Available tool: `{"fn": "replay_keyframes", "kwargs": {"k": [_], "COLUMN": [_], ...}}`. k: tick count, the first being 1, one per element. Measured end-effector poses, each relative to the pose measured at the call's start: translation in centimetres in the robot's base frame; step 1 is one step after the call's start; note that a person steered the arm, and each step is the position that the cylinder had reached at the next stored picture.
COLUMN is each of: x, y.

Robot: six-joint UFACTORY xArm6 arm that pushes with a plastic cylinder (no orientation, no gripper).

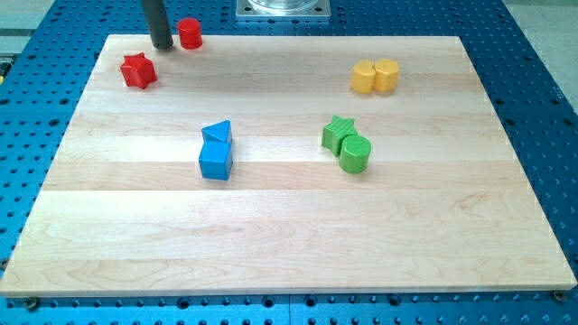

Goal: Move the red circle diagonally to the red star

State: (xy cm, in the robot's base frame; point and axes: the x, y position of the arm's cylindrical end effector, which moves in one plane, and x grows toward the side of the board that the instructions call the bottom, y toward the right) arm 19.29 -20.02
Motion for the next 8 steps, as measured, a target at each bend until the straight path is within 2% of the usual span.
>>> {"fn": "replay_keyframes", "kwargs": {"k": [1, 2, 3, 5, 6, 7, 8], "x": [-0.1, 2.4, 13.9, 1.3, -0.1, 0.5, 5.4], "y": [2.4, 8.3, 14.0, 15.8, 15.7, 11.5, 1.7]}}
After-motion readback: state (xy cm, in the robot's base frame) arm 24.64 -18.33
